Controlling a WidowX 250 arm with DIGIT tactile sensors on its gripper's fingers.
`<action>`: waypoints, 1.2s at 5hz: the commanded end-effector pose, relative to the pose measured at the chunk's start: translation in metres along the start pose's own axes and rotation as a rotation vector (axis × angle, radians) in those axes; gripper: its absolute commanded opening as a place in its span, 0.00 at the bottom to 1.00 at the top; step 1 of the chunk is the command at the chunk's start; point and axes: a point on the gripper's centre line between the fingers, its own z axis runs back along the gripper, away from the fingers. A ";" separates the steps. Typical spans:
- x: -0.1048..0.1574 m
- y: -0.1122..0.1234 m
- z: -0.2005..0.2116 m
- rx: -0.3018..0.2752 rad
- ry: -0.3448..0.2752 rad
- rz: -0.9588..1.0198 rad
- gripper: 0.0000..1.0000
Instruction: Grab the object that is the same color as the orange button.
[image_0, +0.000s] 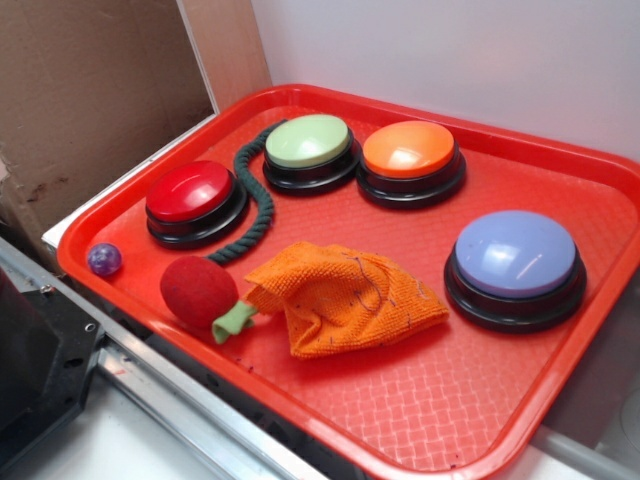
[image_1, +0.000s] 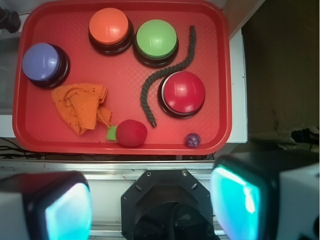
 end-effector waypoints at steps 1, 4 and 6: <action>0.000 0.000 0.000 0.000 0.000 0.000 1.00; 0.033 -0.054 -0.075 0.088 -0.033 -0.374 1.00; 0.046 -0.083 -0.135 0.022 -0.092 -0.581 1.00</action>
